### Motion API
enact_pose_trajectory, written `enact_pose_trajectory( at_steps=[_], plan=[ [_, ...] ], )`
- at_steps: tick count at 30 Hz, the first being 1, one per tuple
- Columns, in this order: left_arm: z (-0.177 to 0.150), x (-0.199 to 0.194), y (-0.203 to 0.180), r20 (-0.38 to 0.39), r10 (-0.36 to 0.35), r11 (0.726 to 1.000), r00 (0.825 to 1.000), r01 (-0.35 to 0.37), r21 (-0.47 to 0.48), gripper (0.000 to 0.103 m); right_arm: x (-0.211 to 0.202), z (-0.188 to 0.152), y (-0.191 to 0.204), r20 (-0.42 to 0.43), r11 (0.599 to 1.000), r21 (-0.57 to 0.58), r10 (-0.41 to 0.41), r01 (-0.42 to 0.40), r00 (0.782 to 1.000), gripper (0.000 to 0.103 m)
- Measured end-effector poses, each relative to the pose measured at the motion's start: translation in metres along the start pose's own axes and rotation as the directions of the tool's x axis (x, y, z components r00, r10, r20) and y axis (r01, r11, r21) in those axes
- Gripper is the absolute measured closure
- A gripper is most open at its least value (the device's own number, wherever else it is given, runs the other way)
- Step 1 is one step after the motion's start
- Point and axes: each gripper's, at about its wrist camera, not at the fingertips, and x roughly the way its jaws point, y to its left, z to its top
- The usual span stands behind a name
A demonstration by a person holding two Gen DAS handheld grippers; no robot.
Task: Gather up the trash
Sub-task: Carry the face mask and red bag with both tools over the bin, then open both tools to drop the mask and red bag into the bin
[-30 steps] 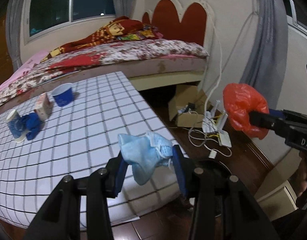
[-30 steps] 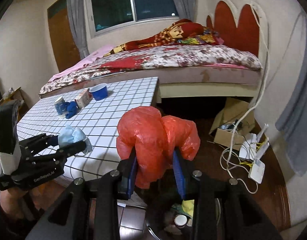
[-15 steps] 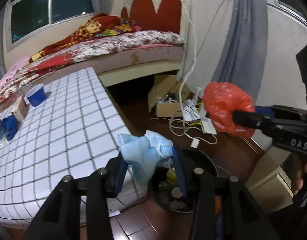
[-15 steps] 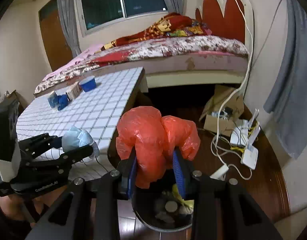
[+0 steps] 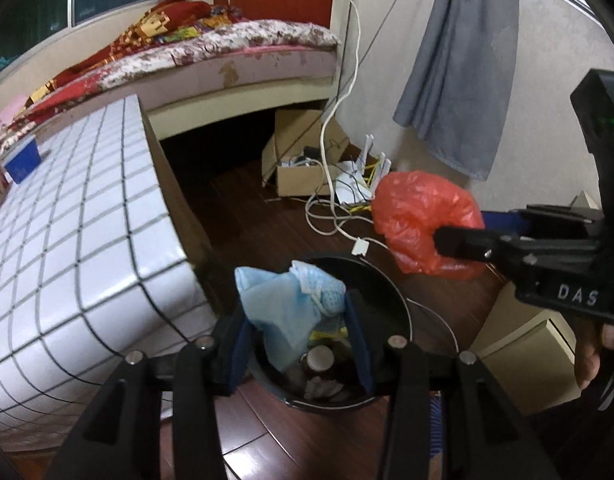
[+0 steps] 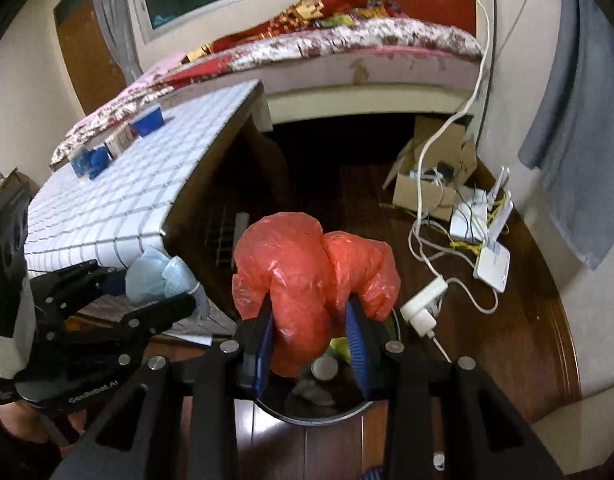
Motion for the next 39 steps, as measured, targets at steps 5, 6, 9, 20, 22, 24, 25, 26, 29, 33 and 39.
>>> enact_pose_trajectory(
  at_steps=[5,6,9,20,22,24,25,26,29,33,39],
  plan=[
    [-0.005,0.014,0.0,-0.024,-0.02,1.0,0.999,0.02,-0.019,0.058,0.02,-0.011,-0.009,-0.07,1.0,0.006,-0.009,0.009,0.998,0.068],
    [-0.005,0.017,0.0,-0.033,-0.027,0.999,0.999,0.026,-0.026,0.058,0.025,-0.014,-0.01,-0.085,1.0,-0.002,-0.011,0.011,0.996,0.068],
    [-0.008,0.028,0.0,-0.054,-0.037,0.999,0.998,0.035,-0.038,0.058,0.035,-0.017,-0.008,-0.11,1.0,-0.018,-0.013,0.012,0.994,0.068],
    [-0.016,0.061,0.001,-0.116,-0.08,0.996,0.99,0.075,-0.05,0.057,0.079,-0.025,-0.011,-0.204,1.0,-0.028,-0.006,0.0,0.979,0.068],
    [-0.017,0.068,0.003,-0.127,-0.1,0.994,0.987,0.093,-0.061,0.043,0.087,-0.024,-0.009,-0.217,0.999,-0.046,-0.028,0.018,0.976,0.059],
    [-0.018,0.073,0.007,-0.136,-0.058,0.997,0.989,0.049,-0.067,0.022,0.096,-0.025,-0.013,-0.24,0.994,-0.068,-0.097,0.082,0.966,0.03],
    [-0.02,0.075,0.009,-0.138,-0.045,0.997,0.989,0.036,-0.071,0.021,0.101,-0.027,-0.017,-0.254,0.991,-0.074,-0.129,0.113,0.959,0.024],
    [-0.023,0.077,0.013,-0.145,-0.039,0.996,0.989,0.027,-0.082,0.018,0.102,-0.028,-0.02,-0.262,0.99,-0.073,-0.137,0.122,0.955,0.024],
    [-0.029,0.08,0.019,-0.164,-0.016,0.995,0.986,-0.001,-0.1,0.007,0.105,-0.031,-0.031,-0.281,0.985,-0.057,-0.171,0.161,0.944,0.02],
    [-0.033,0.077,0.024,-0.16,0.009,0.994,0.987,-0.027,-0.109,0.007,0.104,-0.031,-0.033,-0.28,0.981,-0.062,-0.194,0.184,0.94,0.006],
    [-0.031,0.066,0.028,-0.139,0.043,0.993,0.989,-0.058,-0.104,0.007,0.098,-0.026,-0.024,-0.261,0.98,-0.077,-0.199,0.185,0.945,0.001]
  ],
)
